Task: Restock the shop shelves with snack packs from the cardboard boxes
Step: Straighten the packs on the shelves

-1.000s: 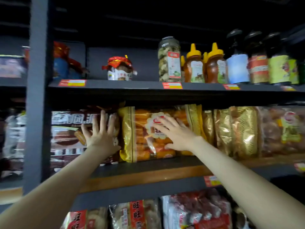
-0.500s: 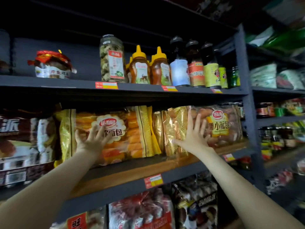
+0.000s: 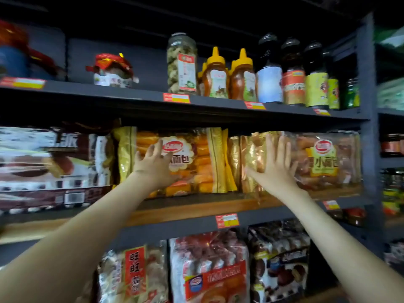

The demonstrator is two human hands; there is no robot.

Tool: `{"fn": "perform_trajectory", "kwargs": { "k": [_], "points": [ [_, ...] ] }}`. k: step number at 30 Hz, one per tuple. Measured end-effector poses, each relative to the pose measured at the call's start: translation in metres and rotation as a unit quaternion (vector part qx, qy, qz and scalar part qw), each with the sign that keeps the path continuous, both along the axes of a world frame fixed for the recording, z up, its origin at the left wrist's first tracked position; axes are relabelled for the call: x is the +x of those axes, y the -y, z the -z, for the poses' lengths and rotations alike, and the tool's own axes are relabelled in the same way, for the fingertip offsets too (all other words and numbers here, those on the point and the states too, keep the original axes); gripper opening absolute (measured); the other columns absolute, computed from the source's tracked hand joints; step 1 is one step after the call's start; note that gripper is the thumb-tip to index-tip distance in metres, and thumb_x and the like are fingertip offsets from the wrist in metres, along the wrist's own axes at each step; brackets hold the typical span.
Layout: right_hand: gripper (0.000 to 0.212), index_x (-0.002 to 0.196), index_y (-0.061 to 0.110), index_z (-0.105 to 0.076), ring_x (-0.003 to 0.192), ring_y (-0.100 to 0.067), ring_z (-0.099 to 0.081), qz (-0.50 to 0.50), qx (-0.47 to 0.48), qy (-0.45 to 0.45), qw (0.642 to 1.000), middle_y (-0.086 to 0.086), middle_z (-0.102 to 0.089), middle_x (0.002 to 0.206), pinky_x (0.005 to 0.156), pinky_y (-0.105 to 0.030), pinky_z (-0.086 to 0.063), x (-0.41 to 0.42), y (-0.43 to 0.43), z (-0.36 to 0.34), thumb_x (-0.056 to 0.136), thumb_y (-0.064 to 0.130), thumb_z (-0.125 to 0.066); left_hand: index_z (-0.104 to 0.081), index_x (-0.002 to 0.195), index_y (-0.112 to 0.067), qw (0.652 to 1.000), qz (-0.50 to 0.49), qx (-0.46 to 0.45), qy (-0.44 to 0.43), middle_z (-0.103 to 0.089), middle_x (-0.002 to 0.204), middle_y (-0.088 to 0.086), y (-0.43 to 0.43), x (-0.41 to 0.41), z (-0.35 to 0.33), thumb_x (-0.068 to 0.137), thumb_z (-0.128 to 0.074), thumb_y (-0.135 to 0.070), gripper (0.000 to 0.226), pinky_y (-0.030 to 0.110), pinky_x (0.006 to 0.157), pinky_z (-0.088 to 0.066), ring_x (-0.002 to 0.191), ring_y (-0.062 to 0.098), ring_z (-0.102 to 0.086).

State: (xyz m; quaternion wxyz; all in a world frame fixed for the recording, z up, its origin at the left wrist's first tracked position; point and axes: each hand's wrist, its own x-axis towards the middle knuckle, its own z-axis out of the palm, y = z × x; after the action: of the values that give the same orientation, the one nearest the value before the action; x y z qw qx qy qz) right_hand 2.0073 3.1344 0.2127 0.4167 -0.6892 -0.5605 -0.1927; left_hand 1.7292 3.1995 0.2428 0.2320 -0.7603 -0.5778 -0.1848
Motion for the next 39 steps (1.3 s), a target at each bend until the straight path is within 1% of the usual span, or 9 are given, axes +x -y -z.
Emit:
{"fn": "perform_trajectory", "kwargs": {
  "k": [4,8,15,21,26,28,31,35,39],
  "points": [
    [0.092,0.152,0.032,0.006,0.147,-0.026,0.007,-0.114,0.140,0.052,0.982,-0.004,0.012,0.161,0.117,-0.047,-0.004,-0.076,0.027,0.000,0.090,0.032,-0.063,-0.031,0.148,-0.017,0.982,0.107,0.136,0.079,-0.021,0.158,0.011,0.064,-0.024,0.011,0.095,-0.044,-0.050,0.064,0.043,0.114,-0.028,0.141,0.031,-0.029],
    [0.076,0.145,0.012,-0.025,0.139,-0.030,-0.022,-0.224,0.281,0.125,0.925,-0.021,-0.026,0.150,0.113,-0.028,-0.014,-0.159,0.054,-0.001,0.084,0.013,-0.069,-0.062,0.116,-0.004,0.922,0.223,0.311,0.065,-0.061,0.119,0.017,0.112,-0.081,0.035,0.090,-0.046,-0.033,0.042,0.041,0.077,-0.053,0.096,0.036,-0.063],
    [0.057,0.138,0.010,-0.033,0.130,-0.028,-0.036,-0.373,0.345,0.189,0.840,-0.015,-0.038,0.139,0.111,-0.030,-0.027,-0.331,0.092,-0.005,0.087,0.023,-0.054,-0.063,0.113,-0.001,0.901,0.214,0.377,0.002,-0.063,0.116,0.016,0.152,-0.224,0.045,0.087,-0.054,-0.016,0.031,0.043,0.079,-0.051,0.099,0.035,-0.062],
    [0.058,0.138,0.011,-0.036,0.125,-0.028,-0.040,-0.401,0.315,0.202,0.836,-0.014,-0.042,0.140,0.104,-0.039,-0.034,-0.459,0.075,0.004,0.086,0.017,-0.060,-0.058,0.115,-0.003,0.919,0.137,0.367,-0.049,-0.061,0.113,0.016,0.143,-0.359,0.046,0.088,-0.054,-0.018,0.032,0.041,0.075,-0.051,0.095,0.034,-0.060],
    [0.069,0.146,0.012,-0.030,0.133,-0.028,-0.034,-0.370,0.199,0.229,0.878,-0.011,-0.035,0.147,0.111,-0.042,-0.031,-0.538,0.027,0.006,0.085,0.011,-0.063,-0.055,0.123,-0.007,0.935,0.054,0.337,-0.095,-0.057,0.121,0.019,0.098,-0.488,0.041,0.085,-0.061,-0.022,0.041,0.042,0.081,-0.050,0.100,0.037,-0.057],
    [0.074,0.151,0.016,-0.017,0.138,-0.028,-0.024,-0.315,0.135,0.255,0.904,-0.009,-0.021,0.155,0.114,-0.042,-0.024,-0.562,0.003,-0.002,0.089,0.017,-0.059,-0.049,0.135,-0.012,0.949,0.011,0.297,-0.108,-0.049,0.135,0.023,0.071,-0.536,0.039,0.071,-0.081,-0.030,0.074,0.053,0.093,-0.046,0.118,0.039,-0.047],
    [0.090,0.152,0.028,0.009,0.145,-0.029,-0.003,-0.218,0.022,0.254,0.942,-0.002,0.009,0.159,0.114,-0.047,-0.013,-0.589,-0.039,-0.014,0.092,0.024,-0.058,-0.013,0.155,-0.024,0.958,-0.021,0.242,-0.150,-0.029,0.151,0.023,0.034,-0.584,0.031,0.063,-0.078,-0.064,0.119,0.069,0.101,-0.033,0.137,0.039,-0.029],
    [0.116,0.141,0.041,0.033,0.141,-0.031,0.031,-0.108,-0.118,0.305,0.939,0.006,0.042,0.149,0.108,-0.069,0.001,-0.607,-0.088,-0.022,0.085,0.040,-0.069,-0.002,0.155,-0.021,0.944,-0.018,0.226,-0.238,-0.024,0.154,0.019,0.001,-0.613,0.017,0.046,-0.061,-0.085,0.140,0.065,0.108,-0.024,0.140,0.035,-0.027],
    [0.130,0.128,0.046,0.042,0.137,-0.034,0.036,-0.069,-0.166,0.313,0.932,0.007,0.050,0.143,0.104,-0.074,0.002,-0.609,-0.106,-0.032,0.069,0.064,-0.072,0.000,0.155,-0.018,0.931,0.013,0.271,-0.244,-0.018,0.154,0.015,-0.016,-0.625,0.015,0.045,-0.059,-0.088,0.142,0.063,0.108,-0.020,0.142,0.031,-0.022]
  ]
}}
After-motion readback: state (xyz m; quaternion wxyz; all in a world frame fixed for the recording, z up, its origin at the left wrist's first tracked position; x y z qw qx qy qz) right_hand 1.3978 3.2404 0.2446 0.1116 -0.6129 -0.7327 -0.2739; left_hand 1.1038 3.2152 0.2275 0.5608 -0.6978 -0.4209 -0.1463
